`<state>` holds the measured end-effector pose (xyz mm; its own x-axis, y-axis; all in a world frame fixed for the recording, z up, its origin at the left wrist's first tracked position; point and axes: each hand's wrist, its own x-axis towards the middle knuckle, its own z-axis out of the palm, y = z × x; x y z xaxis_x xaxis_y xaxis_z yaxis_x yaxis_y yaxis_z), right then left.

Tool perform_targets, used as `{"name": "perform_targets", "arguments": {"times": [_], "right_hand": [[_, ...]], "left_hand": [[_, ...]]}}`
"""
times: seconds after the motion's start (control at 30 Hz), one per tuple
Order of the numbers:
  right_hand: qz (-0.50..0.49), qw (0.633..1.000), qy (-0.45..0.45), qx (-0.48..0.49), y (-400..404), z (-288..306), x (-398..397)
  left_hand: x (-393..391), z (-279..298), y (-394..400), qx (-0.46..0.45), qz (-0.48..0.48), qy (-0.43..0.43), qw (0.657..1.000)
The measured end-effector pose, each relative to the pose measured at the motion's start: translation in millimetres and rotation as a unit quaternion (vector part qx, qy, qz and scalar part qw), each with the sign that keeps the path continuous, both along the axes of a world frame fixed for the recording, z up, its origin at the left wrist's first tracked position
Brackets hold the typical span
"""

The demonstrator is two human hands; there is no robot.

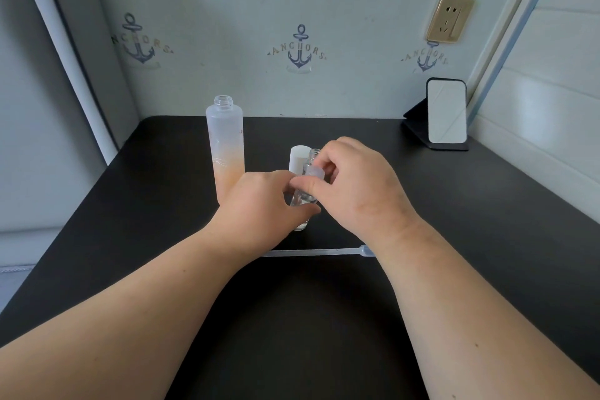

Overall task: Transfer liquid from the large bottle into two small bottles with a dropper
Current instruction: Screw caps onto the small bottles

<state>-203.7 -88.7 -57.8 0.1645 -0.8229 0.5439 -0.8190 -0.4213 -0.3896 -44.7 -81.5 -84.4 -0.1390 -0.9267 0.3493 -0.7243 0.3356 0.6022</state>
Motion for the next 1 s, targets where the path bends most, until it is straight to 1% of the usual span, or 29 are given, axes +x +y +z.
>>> {"name": "perform_targets", "arguments": {"times": [0.07, 0.2, 0.3, 0.43, 0.57, 0.6, 0.67, 0.77, 1.0], "right_hand": [[0.015, 1.000, -0.015, 0.002, -1, -1, 1], [0.105, 0.993, -0.035, 0.028, 6, -2, -8], [0.126, 0.991, -0.037, 0.026, 8, -3, -16], [0.092, 0.995, -0.026, 0.003, 5, -4, -15], [0.034, 0.998, -0.051, 0.013, 3, -4, -12], [0.038, 0.998, -0.050, 0.012, 3, -4, -13], [0.082, 0.995, -0.050, 0.005, 7, -3, -16], [0.122, 0.992, -0.021, -0.016, 9, -4, -21], [0.064, 0.997, -0.033, 0.011, 3, -4, -18]], "left_hand": [[-2, 1, 1, -0.006, -0.002, -0.013, 1.000], [-2, 1, 2, -0.007, -0.004, -0.020, 1.000], [-1, -1, -1, -0.004, -0.008, -0.018, 1.000], [-1, -3, -1, -0.007, -0.007, -0.016, 1.000], [-2, -1, -1, -0.004, -0.002, -0.017, 1.000], [-2, -1, -1, -0.007, -0.004, -0.017, 1.000], [-2, -1, -1, -0.014, -0.007, -0.012, 1.000], [-1, -4, -2, -0.012, -0.006, -0.018, 1.000], [-1, -4, -3, -0.010, -0.005, -0.015, 1.000]]}}
